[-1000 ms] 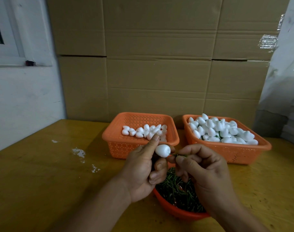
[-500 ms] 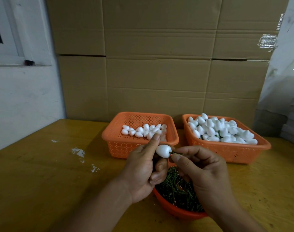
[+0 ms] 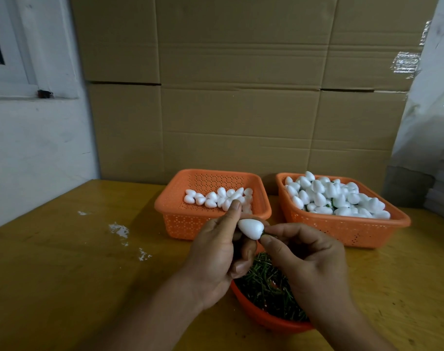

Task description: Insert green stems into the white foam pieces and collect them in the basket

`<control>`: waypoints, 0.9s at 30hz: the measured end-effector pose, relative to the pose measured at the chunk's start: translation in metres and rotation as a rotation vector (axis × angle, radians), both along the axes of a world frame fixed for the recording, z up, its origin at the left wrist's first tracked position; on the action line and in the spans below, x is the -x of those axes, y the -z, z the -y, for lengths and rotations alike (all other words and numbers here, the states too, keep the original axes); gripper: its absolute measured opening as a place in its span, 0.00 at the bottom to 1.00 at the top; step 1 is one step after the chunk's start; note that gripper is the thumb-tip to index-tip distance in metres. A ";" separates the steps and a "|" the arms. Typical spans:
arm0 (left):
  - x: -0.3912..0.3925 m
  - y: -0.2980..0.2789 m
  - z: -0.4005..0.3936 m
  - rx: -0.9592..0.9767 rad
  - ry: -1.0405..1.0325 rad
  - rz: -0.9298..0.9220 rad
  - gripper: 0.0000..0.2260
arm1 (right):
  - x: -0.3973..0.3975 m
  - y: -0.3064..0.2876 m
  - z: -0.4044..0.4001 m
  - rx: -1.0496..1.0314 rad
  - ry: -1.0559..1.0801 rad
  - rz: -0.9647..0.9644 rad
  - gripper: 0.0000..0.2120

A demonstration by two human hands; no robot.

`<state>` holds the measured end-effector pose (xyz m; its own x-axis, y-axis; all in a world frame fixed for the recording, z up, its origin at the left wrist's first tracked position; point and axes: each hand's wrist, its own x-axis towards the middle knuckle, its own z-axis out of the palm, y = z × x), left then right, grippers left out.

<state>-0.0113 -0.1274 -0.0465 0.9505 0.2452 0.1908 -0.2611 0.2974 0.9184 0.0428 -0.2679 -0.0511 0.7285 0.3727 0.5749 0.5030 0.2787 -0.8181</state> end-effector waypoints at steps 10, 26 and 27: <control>0.000 0.002 -0.003 -0.132 0.066 0.130 0.03 | -0.007 0.001 0.005 0.123 0.210 0.207 0.03; -0.002 0.011 -0.001 -0.564 -0.156 0.271 0.08 | -0.007 0.004 0.004 0.142 0.246 0.255 0.05; -0.002 0.010 0.000 -0.568 -0.162 0.274 0.08 | -0.006 0.003 0.004 0.142 0.247 0.247 0.05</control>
<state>-0.0091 -0.1270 -0.0569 0.8086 0.1707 0.5630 -0.5087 -0.2780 0.8148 0.0491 -0.2718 -0.0546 0.6524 0.2920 0.6994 0.7277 0.0168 -0.6857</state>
